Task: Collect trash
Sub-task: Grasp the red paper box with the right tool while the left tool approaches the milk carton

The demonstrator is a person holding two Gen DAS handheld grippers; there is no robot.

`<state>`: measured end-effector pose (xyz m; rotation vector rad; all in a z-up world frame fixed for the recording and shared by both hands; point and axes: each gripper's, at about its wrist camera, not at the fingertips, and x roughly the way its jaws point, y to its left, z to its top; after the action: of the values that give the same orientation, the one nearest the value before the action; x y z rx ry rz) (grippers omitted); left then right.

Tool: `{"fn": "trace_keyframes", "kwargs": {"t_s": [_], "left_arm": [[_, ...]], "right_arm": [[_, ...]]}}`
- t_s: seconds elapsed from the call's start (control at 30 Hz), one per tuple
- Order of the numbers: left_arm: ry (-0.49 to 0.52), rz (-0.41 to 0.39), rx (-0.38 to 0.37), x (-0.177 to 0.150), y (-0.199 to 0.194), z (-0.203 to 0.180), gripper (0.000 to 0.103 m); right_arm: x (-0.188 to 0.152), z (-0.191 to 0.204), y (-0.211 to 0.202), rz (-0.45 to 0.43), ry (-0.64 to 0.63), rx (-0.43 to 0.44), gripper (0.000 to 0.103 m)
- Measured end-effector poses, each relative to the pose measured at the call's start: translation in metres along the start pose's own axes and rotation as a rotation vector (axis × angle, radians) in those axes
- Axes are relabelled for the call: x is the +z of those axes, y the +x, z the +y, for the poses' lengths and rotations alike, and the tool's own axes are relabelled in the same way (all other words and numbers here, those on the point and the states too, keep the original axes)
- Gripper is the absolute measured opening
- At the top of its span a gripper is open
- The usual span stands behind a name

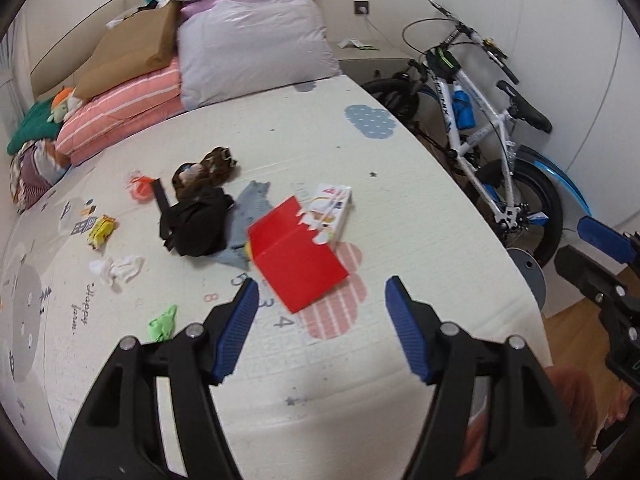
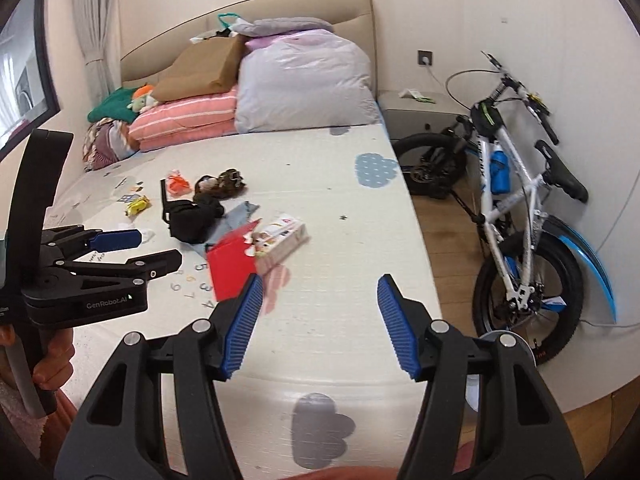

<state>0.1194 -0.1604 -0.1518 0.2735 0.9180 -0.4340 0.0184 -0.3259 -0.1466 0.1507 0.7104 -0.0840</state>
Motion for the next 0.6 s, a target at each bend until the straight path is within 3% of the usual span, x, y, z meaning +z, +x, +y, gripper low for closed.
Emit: {"fn": "trace_keyframes", "kwargs": {"t_s": [0.27, 0.47, 0.6], "left_arm": [[-0.116, 0.016, -0.039, -0.003, 0.021, 0.049, 0.066], [-0.146, 0.055, -0.104, 0.003, 0.062, 0.056, 0.068], [-0.146, 0.118, -0.101, -0.002, 0.095, 0.059, 0.068]], "right_arm": [[0.023, 0.06, 0.041, 0.016, -0.063, 0.031, 0.058], [0.028, 0.06, 0.09, 0.052, -0.062, 0.025, 0.058], [0.017, 0.052, 0.126, 0.107, -0.053, 0.027, 0.058]]}}
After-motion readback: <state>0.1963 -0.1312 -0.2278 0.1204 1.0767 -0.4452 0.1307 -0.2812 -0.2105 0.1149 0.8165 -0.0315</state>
